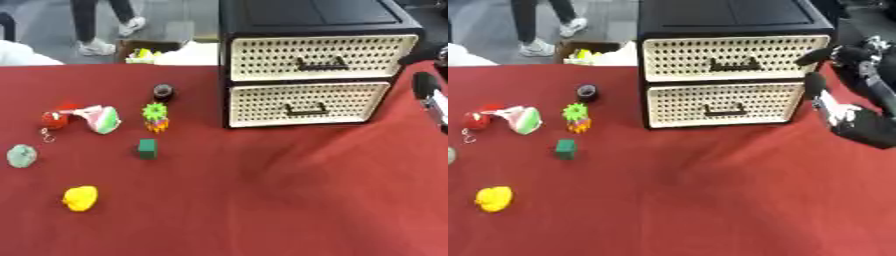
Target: Pick up objects from table and place into drawer.
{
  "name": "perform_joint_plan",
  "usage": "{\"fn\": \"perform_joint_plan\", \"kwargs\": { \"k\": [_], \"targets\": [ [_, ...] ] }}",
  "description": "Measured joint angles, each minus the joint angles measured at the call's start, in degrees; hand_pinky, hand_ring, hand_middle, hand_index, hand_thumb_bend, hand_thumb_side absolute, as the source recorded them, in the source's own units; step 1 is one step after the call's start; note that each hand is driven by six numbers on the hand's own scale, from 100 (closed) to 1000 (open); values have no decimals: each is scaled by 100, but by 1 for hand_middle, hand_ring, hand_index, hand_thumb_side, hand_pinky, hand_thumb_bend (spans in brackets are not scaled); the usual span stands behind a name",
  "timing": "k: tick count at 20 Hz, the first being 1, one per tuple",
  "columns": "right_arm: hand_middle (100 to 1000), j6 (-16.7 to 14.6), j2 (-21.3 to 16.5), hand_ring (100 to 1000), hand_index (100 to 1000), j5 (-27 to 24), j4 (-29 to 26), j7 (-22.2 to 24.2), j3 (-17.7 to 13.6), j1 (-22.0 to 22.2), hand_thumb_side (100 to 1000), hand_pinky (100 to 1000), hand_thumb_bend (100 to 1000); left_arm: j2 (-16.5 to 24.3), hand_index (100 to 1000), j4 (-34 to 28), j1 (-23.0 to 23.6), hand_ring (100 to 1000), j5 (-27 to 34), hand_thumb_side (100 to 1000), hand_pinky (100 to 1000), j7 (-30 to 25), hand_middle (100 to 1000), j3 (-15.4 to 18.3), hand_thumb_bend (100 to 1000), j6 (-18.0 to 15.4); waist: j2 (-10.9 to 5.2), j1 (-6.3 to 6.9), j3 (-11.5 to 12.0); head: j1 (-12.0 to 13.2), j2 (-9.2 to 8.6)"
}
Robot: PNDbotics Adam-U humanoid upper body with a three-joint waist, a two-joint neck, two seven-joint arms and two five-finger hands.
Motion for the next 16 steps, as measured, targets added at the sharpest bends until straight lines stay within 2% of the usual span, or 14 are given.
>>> {"fn": "perform_joint_plan", "kwargs": {
  "k": [9, 16],
  "targets": [
    [100, 293, -435, 100, 715, -432, -1, 884, 232, -651, 1000, 100, 100, 1, 747, 0, 3, 547, 30, 800, 651, -28, 658, -33, 100, -5, -5, -8, 50, -89, 0],
    [100, 598, -574, 100, 730, -629, -2, 1359, 458, -1025, 1000, 100, 100, 3, 747, 0, 4, 546, 43, 800, 650, -58, 658, -64, 100, 0, -6, -25, 125, -154, -1]
  ]
}}
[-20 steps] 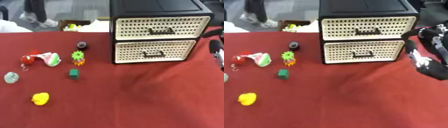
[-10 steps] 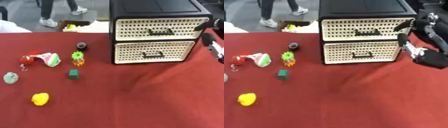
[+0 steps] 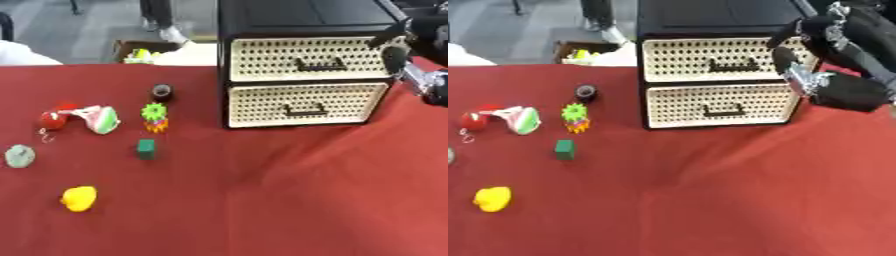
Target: Pick up objects from table and place into drawer.
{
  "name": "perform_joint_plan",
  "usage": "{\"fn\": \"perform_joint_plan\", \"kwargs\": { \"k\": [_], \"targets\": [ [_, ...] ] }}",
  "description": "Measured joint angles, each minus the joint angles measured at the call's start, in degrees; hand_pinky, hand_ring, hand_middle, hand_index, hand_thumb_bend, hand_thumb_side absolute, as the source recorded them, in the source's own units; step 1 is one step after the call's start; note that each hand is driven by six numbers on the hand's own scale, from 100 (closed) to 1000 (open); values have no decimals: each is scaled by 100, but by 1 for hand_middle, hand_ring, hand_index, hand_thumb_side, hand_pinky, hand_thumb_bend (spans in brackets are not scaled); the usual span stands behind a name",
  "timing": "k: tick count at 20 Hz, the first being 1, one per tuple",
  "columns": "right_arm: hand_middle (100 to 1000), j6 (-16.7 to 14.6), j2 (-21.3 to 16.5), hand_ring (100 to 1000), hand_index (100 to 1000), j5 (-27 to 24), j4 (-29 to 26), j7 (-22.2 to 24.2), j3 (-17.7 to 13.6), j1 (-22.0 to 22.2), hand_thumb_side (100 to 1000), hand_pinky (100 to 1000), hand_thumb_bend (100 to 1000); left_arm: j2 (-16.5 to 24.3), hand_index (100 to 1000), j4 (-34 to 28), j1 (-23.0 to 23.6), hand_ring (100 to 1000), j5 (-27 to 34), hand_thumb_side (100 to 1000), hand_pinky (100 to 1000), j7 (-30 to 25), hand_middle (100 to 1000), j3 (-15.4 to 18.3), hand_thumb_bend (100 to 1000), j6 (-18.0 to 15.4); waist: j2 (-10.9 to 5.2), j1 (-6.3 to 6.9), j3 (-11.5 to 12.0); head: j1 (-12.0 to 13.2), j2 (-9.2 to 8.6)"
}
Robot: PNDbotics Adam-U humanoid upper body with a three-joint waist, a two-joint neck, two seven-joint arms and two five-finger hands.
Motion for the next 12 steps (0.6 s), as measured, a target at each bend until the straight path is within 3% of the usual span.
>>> {"fn": "perform_joint_plan", "kwargs": {
  "k": [12],
  "targets": [
    [100, 632, -8, 100, 738, -31, 42, 702, 369, -508, 1000, 100, 100, 0, 747, 0, -4, 546, 33, 800, 651, -58, 659, -36, 100, -18, 3, -12, 97, -101, -2]
  ]
}}
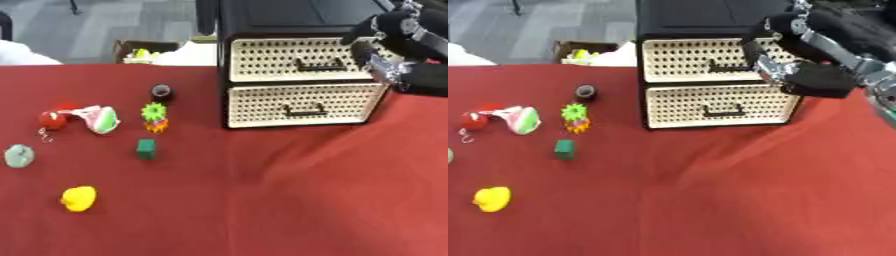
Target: Pick up objects from table and place into drawer.
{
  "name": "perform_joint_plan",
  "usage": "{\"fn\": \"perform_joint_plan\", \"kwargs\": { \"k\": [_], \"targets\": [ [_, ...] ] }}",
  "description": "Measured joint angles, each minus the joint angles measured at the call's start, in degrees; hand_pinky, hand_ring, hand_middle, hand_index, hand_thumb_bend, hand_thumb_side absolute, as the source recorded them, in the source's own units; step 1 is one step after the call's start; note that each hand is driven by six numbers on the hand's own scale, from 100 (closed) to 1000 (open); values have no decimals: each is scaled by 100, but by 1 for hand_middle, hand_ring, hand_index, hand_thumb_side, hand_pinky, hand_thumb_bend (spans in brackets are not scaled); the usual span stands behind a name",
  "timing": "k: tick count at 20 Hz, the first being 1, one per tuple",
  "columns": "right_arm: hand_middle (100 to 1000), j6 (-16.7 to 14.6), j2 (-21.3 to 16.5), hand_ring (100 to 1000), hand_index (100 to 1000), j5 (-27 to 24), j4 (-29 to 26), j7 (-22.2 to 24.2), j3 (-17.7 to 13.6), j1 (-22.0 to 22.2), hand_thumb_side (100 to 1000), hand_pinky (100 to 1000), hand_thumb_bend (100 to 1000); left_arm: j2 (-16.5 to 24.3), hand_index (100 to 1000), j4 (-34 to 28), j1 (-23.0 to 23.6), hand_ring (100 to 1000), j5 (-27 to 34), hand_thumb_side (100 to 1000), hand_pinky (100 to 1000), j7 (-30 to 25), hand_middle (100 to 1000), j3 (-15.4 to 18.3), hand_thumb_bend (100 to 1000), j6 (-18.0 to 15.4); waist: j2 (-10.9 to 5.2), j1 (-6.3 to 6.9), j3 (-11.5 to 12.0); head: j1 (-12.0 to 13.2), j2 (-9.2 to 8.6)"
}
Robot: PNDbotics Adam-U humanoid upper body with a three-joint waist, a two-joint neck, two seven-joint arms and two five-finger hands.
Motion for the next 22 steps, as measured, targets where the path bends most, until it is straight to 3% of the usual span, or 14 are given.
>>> {"fn": "perform_joint_plan", "kwargs": {
  "k": [6, 22],
  "targets": [
    [100, 175, -11, 100, 735, 67, 164, 131, 195, -168, 1000, 100, 100, 0, 746, 0, -5, 545, 18, 801, 651, -16, 659, -18, 100, -3, 3, -34, 9, -45, -1],
    [100, -44, 47, 100, 733, 148, 844, 9, 409, -283, 1000, 100, 100, 0, 745, 0, -13, 543, 21, 803, 650, -55, 660, -35, 100, -13, 75, -29, 74, -118, -106]
  ]
}}
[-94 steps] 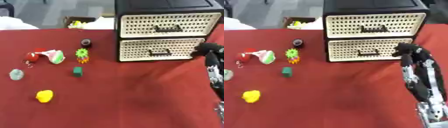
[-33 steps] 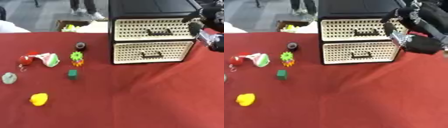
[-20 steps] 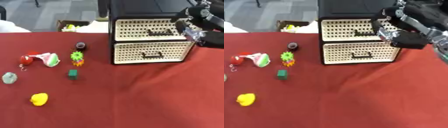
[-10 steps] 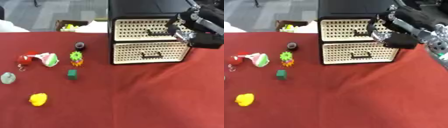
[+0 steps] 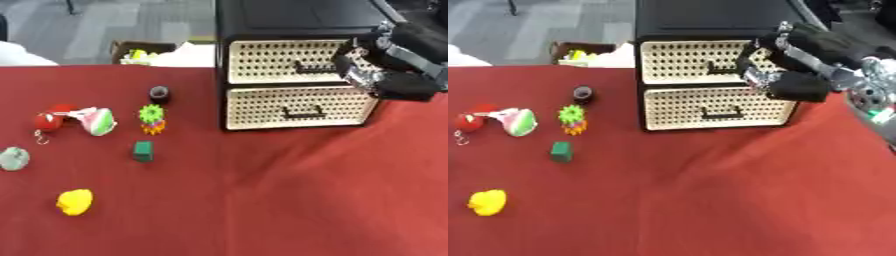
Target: Pick up objects from table and place into drawer.
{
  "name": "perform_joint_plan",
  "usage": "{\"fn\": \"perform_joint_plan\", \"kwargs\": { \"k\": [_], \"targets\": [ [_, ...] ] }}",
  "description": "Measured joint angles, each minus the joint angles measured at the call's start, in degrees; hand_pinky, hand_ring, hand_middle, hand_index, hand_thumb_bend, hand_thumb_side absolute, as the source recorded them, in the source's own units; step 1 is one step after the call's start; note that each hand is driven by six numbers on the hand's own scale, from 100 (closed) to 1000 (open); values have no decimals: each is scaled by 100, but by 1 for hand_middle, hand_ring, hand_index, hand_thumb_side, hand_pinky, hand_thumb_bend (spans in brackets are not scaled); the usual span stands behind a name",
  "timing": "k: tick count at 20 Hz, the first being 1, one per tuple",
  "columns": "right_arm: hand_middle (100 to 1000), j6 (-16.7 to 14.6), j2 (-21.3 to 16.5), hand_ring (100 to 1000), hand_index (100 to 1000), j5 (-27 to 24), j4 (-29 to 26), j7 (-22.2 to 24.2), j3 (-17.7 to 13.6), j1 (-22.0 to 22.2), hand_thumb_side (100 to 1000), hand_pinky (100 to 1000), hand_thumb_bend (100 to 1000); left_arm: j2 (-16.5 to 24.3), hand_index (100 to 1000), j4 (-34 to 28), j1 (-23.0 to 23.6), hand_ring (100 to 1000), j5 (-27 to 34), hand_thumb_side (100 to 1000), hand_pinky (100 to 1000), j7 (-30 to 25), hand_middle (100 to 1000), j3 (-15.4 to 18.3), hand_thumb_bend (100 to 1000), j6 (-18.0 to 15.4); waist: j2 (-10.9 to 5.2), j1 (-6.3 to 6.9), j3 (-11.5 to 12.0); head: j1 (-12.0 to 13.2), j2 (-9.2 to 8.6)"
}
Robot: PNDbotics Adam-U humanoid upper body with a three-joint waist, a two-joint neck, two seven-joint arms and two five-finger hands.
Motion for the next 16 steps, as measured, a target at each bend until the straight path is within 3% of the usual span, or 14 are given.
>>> {"fn": "perform_joint_plan", "kwargs": {
  "k": [16],
  "targets": [
    [100, -65, 121, 100, 771, -12, 383, -22, 79, -204, 1000, 100, 100, -2, 747, 0, -38, 542, 1, 805, 651, -24, 663, -4, 100, -4, 71, 7, 50, -54, -49]
  ]
}}
